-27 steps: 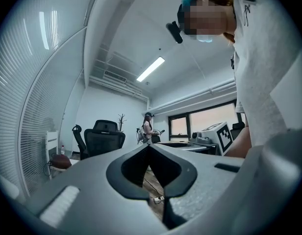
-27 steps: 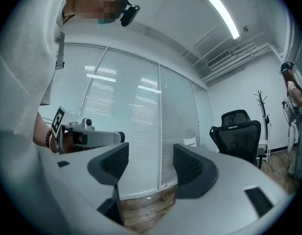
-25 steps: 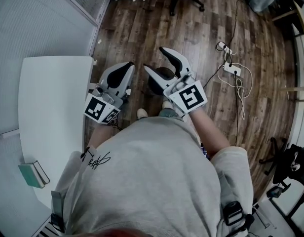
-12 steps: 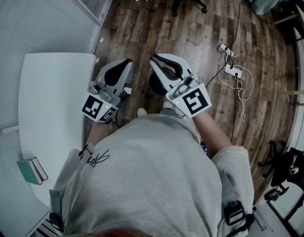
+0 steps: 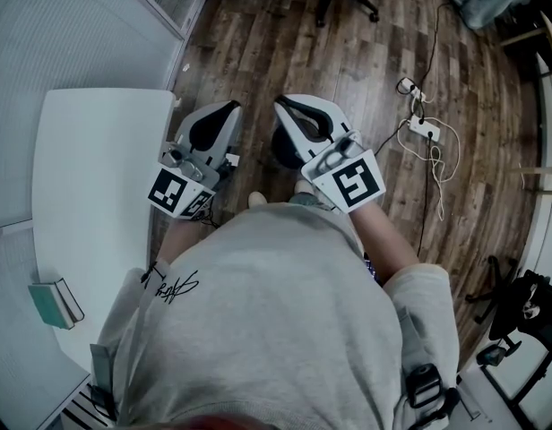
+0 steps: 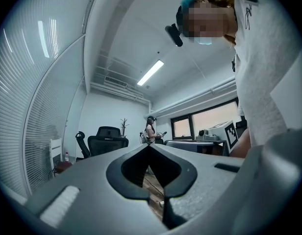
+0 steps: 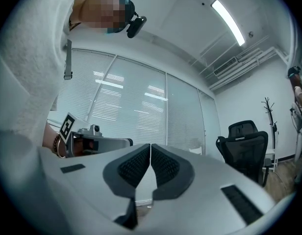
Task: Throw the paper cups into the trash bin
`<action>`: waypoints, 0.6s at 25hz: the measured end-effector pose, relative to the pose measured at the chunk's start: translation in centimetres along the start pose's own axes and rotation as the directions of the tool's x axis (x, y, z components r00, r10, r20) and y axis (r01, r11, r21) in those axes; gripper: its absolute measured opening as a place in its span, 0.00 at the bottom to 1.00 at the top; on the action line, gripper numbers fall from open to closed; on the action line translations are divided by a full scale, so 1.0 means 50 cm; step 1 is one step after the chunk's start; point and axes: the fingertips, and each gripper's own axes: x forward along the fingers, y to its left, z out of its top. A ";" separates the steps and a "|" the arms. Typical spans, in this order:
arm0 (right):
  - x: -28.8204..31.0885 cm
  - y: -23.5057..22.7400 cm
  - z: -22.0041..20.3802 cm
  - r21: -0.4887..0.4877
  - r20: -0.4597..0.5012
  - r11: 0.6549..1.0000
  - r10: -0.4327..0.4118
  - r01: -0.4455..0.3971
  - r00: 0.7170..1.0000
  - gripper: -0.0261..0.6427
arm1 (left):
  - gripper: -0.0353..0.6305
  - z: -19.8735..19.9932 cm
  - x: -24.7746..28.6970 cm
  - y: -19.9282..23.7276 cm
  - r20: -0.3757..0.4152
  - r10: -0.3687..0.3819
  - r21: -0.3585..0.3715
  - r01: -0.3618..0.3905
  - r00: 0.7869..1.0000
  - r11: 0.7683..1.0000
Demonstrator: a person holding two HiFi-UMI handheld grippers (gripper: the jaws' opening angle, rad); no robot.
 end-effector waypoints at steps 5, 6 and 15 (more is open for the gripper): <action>0.006 0.008 -0.002 0.001 0.003 1.000 0.002 -0.002 1.000 0.06 | 0.04 0.002 -0.010 0.004 0.001 0.008 0.006 -0.008 1.000 1.000; 0.005 0.008 -0.001 0.003 0.005 1.000 0.003 -0.003 1.000 0.06 | 0.04 0.003 -0.011 0.005 0.001 0.011 0.005 -0.011 1.000 1.000; 0.009 0.015 0.004 -0.007 0.017 1.000 0.012 -0.012 1.000 0.06 | 0.04 0.004 -0.017 0.008 0.004 0.024 0.005 -0.024 1.000 1.000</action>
